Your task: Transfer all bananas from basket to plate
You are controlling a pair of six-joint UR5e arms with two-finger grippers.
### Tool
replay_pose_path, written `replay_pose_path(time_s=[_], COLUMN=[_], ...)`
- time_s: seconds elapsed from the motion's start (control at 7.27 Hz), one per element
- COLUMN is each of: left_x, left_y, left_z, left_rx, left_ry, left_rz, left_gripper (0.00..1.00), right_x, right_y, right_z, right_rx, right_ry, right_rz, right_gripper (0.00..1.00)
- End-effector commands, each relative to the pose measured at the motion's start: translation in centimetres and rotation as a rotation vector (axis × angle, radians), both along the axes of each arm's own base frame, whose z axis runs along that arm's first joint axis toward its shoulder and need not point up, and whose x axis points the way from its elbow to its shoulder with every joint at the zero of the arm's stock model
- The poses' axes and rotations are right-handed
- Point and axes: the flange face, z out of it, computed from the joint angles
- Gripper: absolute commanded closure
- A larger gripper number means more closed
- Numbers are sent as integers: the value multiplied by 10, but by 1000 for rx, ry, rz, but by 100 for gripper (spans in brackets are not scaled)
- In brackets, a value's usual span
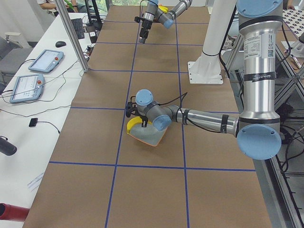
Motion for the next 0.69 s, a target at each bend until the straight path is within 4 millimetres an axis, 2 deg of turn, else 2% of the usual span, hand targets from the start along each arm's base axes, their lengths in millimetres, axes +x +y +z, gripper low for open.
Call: replay_pose_path(time_s=[0.0,0.28,0.55], left_x=[15,21,36], left_y=[6,7,19], left_z=[-15,-9,-1], left_rx=[-7,3,4], left_ry=[-114,-174,-188], left_rz=[-11,-22,24], left_gripper=[100,100,100], right_x=[0,-2,-8], right_y=[-3,-4,-1], right_z=[-3,0,3], right_rx=[10,9,9], right_ry=[2,9,17], right_rz=[32,41,50], right_gripper=[0,0,0])
